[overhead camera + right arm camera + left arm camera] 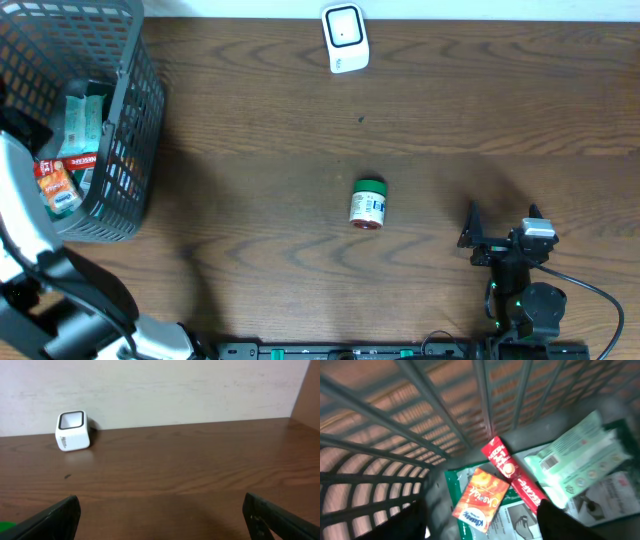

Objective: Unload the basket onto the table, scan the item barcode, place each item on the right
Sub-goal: 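Open the left gripper and move it back into the basket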

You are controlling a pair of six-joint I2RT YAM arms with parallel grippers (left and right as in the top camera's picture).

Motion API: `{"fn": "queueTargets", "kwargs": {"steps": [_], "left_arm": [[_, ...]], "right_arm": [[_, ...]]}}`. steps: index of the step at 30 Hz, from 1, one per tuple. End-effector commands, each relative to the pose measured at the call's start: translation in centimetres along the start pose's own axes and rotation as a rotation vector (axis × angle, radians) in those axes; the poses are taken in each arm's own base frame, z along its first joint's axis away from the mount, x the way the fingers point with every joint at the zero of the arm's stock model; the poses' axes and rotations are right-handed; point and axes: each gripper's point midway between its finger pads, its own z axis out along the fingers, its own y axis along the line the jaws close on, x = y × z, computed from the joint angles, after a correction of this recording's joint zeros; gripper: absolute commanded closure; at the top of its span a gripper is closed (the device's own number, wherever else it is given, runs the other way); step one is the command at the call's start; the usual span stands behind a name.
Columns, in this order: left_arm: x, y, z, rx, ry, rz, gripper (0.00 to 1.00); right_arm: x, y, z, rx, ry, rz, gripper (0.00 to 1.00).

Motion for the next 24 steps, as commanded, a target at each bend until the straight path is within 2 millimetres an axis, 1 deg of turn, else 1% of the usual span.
{"fn": "queueTargets", "kwargs": {"steps": [1,6,11,14,15,16,21,24], "left_arm": [[0.5,0.0,2.4,-0.033,0.042,0.041,0.17],[2.2,-0.3,5.2,-0.057,0.111,0.064,0.15],[3.6,-0.2,7.4,-0.079,0.166,0.078,0.14],[4.4,-0.2,8.4,-0.088,0.193,0.094,0.13],[4.7,-0.3,8.8,-0.091,0.203,0.097,0.10],[5.0,-0.3,9.3,-0.096,0.215,0.101,0.09],[7.0,0.0,10.8,-0.117,0.277,0.120,0.09],[8.0,0.1,11.4,-0.124,0.303,0.128,0.09]], "right_arm": [[0.0,-0.2,0.0,0.009,-0.001,0.013,0.01],[0.0,-0.2,0.0,0.009,-0.001,0.013,0.01],[0.0,-0.2,0.0,0.009,-0.001,0.013,0.01],[0.0,-0.2,0.0,0.009,-0.001,0.013,0.01],[0.0,-0.2,0.0,0.009,-0.001,0.013,0.01],[0.0,-0.2,0.0,0.009,-0.001,0.013,0.01],[0.0,-0.2,0.0,0.009,-0.001,0.013,0.01],[0.0,-0.2,0.0,0.009,-0.001,0.013,0.01]]}}
